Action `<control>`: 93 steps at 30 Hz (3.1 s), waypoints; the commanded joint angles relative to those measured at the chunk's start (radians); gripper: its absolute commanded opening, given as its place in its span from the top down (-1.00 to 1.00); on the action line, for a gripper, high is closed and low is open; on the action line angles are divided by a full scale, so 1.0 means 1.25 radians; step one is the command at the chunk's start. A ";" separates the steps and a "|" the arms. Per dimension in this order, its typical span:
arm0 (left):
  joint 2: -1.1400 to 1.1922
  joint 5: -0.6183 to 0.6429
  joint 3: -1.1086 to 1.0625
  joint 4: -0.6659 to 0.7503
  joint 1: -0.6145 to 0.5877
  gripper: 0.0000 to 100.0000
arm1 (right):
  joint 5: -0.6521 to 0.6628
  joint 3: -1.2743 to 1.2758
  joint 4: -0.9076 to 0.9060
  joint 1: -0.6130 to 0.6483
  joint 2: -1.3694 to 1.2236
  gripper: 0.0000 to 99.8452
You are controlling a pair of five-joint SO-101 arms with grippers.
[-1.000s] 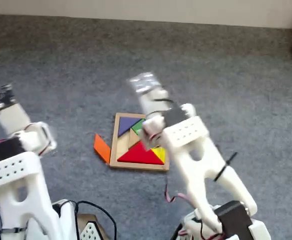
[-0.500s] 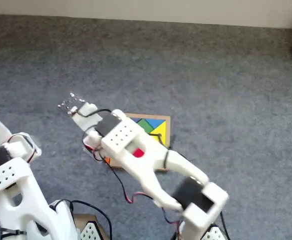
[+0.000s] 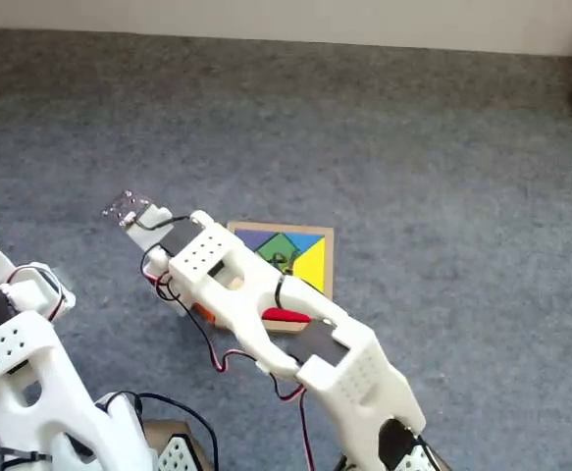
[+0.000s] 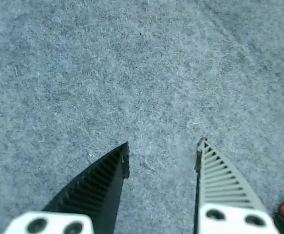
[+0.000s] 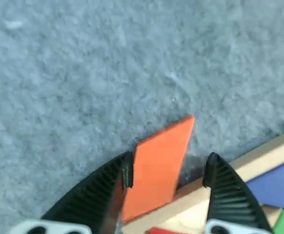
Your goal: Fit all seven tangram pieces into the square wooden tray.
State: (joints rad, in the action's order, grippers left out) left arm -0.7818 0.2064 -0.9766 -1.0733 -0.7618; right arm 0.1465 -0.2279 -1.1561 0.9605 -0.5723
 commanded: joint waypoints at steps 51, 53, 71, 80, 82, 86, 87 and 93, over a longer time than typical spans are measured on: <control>0.003 0.006 0.002 0.009 -0.004 0.54 | -0.587 0.004 -0.166 -0.174 0.142 0.99; 0.003 0.006 0.002 0.009 -0.004 0.54 | -0.587 0.004 -0.164 -0.174 0.118 0.99; 0.003 0.006 0.002 0.009 -0.004 0.54 | -0.534 -0.023 -0.246 -0.129 0.052 0.72; 0.003 0.006 0.002 0.009 -0.004 0.54 | -0.517 -0.116 -0.298 -0.109 0.045 0.52; 0.003 0.006 0.002 0.009 -0.004 0.54 | -0.481 -0.120 -0.298 -0.105 0.045 0.52; 0.003 0.006 0.002 0.009 -0.004 0.54 | -0.414 -0.164 -0.306 -0.104 0.052 0.52; 0.003 0.006 0.002 0.009 -0.004 0.54 | -0.399 -0.186 -0.330 -0.107 0.052 0.53; 0.003 0.006 0.002 0.009 -0.004 0.54 | -0.291 -0.387 -0.487 -0.154 0.052 0.97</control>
State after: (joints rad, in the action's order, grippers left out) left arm -0.7787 0.2064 -0.9766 -1.0733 -0.7633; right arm -0.3000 -0.5531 -1.6916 0.8071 -0.5247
